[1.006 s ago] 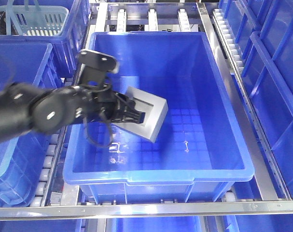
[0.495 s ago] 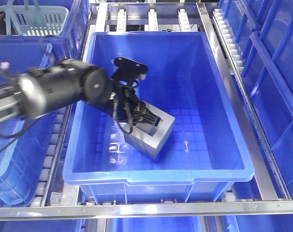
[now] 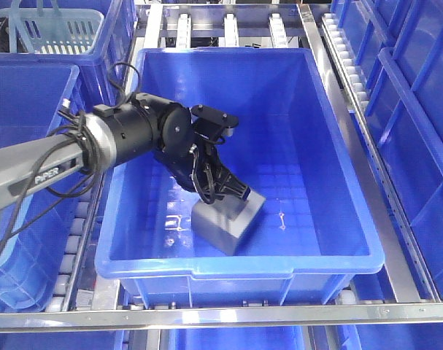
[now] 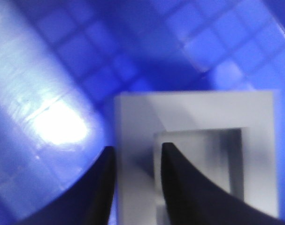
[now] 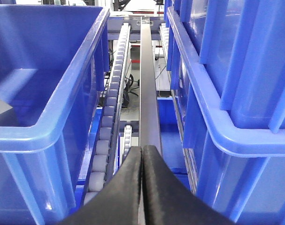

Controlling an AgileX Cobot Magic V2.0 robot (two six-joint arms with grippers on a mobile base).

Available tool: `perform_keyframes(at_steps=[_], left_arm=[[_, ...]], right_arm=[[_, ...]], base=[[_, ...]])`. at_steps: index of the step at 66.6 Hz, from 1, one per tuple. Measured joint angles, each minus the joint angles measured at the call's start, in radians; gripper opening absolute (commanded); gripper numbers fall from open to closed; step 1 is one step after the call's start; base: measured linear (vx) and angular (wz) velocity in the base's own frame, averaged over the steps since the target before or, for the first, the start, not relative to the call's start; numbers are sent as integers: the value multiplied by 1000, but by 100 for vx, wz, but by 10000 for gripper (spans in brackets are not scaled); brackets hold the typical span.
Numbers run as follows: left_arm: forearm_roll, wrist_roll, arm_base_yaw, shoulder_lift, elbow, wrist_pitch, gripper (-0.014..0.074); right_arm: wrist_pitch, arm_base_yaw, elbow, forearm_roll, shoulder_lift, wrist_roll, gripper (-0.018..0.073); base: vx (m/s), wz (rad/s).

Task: Sort gray base to blue bin
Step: 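Move the left gripper over the blue bin and lower the block, then open the left gripper and withdraw it from the bin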

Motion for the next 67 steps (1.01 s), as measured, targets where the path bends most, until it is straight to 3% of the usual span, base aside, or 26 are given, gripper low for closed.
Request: perform_keyframes(at_steps=[18, 47, 67], left_arm=[[-1, 0, 0, -2, -5, -8, 433], [8, 48, 0, -173, 34, 40, 342], [17, 52, 0, -407, 367, -201, 293]], right_arm=[[0, 0, 0, 0, 0, 0, -9], [0, 0, 0, 0, 0, 0, -9], [0, 0, 0, 0, 0, 0, -9]], base=[[0, 0], [0, 0], [0, 0]])
